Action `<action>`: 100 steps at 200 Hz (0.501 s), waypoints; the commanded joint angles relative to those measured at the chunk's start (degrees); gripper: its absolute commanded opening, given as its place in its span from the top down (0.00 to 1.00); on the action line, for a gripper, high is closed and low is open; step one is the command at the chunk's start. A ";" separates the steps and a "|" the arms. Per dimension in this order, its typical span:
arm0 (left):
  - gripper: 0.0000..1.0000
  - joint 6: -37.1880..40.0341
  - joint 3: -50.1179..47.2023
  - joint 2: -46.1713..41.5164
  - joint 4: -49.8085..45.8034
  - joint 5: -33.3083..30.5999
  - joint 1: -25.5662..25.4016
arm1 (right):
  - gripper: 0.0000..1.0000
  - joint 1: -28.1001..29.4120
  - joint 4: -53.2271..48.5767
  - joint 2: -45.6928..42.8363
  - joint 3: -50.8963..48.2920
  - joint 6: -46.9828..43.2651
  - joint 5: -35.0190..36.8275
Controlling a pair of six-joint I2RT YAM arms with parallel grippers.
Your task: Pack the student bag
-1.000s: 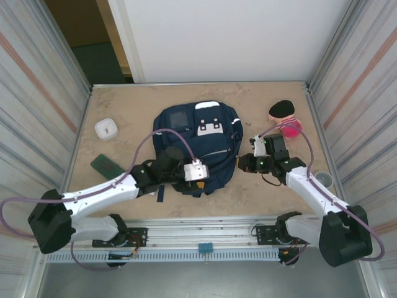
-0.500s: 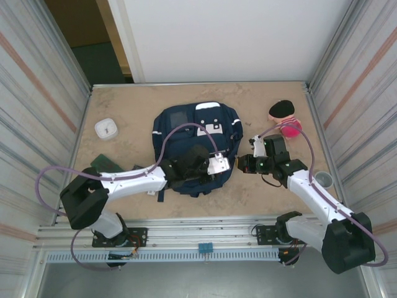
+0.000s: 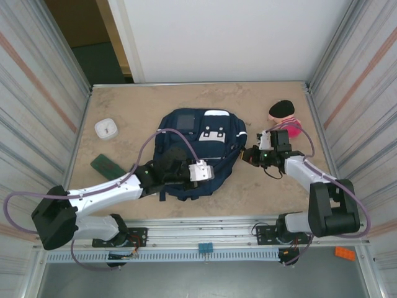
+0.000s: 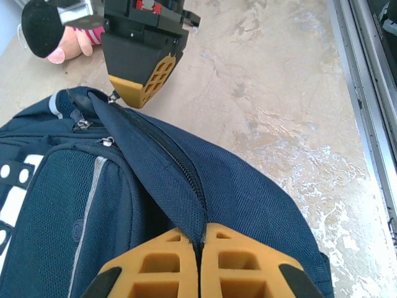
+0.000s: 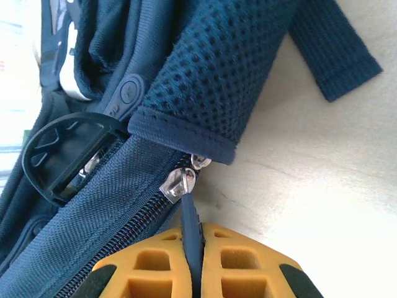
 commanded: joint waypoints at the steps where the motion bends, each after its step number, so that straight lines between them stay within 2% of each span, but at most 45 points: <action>1: 1.00 2.38 -0.60 -4.47 -0.11 8.41 0.34 | 1.00 -3.16 6.87 2.25 3.70 1.97 8.28; 18: 1.00 1.87 -1.21 -4.24 1.09 8.64 0.38 | 1.00 -3.34 6.07 2.53 4.21 1.28 6.79; 33: 1.00 0.98 -1.14 -3.18 1.83 8.52 0.41 | 0.79 -3.40 4.87 0.13 3.56 1.02 5.33; 40: 0.93 0.45 -0.94 -2.59 2.23 8.32 0.38 | 0.69 -3.36 3.75 -1.83 3.19 0.91 4.78; 43: 0.87 0.17 -0.84 -2.37 2.40 8.17 0.42 | 0.66 -3.35 3.16 -2.80 2.96 0.83 4.69; 57: 0.61 -1.47 -0.45 -1.31 3.39 6.42 0.41 | 0.55 -2.85 -0.70 -7.80 1.89 0.82 5.27; 70: 0.44 -2.65 -0.28 -0.99 4.18 4.87 0.59 | 0.47 -2.19 -4.41 -13.50 0.62 0.30 5.62; 80: 0.35 -3.22 -0.12 -0.99 4.38 3.59 1.11 | 0.45 -1.32 -6.70 -17.97 -0.63 0.27 6.62; 100: 0.26 -4.43 0.86 -0.77 2.53 1.22 3.74 | 0.43 1.02 -8.76 -27.31 -3.80 1.17 8.22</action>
